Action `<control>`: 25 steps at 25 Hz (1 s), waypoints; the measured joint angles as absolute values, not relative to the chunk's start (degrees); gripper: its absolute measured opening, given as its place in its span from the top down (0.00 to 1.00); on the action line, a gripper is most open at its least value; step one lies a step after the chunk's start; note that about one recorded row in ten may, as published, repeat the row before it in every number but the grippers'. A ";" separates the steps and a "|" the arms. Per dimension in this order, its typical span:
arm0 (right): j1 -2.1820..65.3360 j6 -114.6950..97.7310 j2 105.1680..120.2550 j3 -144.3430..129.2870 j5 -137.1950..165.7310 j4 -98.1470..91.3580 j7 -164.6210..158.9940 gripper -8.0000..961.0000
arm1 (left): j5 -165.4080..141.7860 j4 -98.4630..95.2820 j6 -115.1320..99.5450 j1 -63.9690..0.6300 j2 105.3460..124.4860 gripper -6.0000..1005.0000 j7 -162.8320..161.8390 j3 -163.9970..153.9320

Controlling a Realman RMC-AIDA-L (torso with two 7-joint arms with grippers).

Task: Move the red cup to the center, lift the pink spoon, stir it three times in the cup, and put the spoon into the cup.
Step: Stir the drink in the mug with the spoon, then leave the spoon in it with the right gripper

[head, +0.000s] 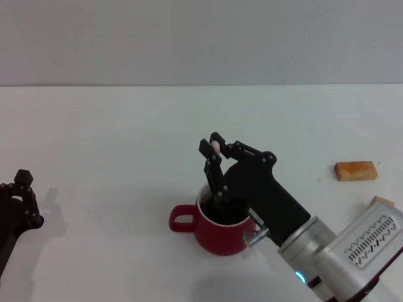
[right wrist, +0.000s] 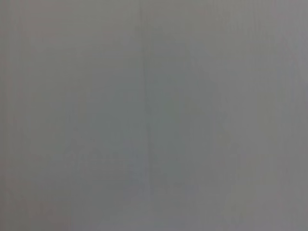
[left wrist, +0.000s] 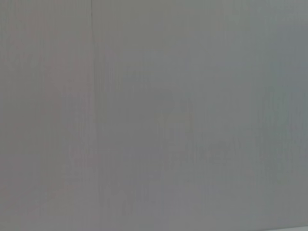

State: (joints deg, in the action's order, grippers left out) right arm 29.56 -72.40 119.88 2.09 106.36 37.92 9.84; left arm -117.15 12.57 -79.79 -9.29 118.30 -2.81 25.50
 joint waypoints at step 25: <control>22.30 -77.74 119.75 0.16 110.54 38.81 9.99 0.98 | -117.16 12.57 -79.00 -9.66 118.39 0.98 -2.81 25.39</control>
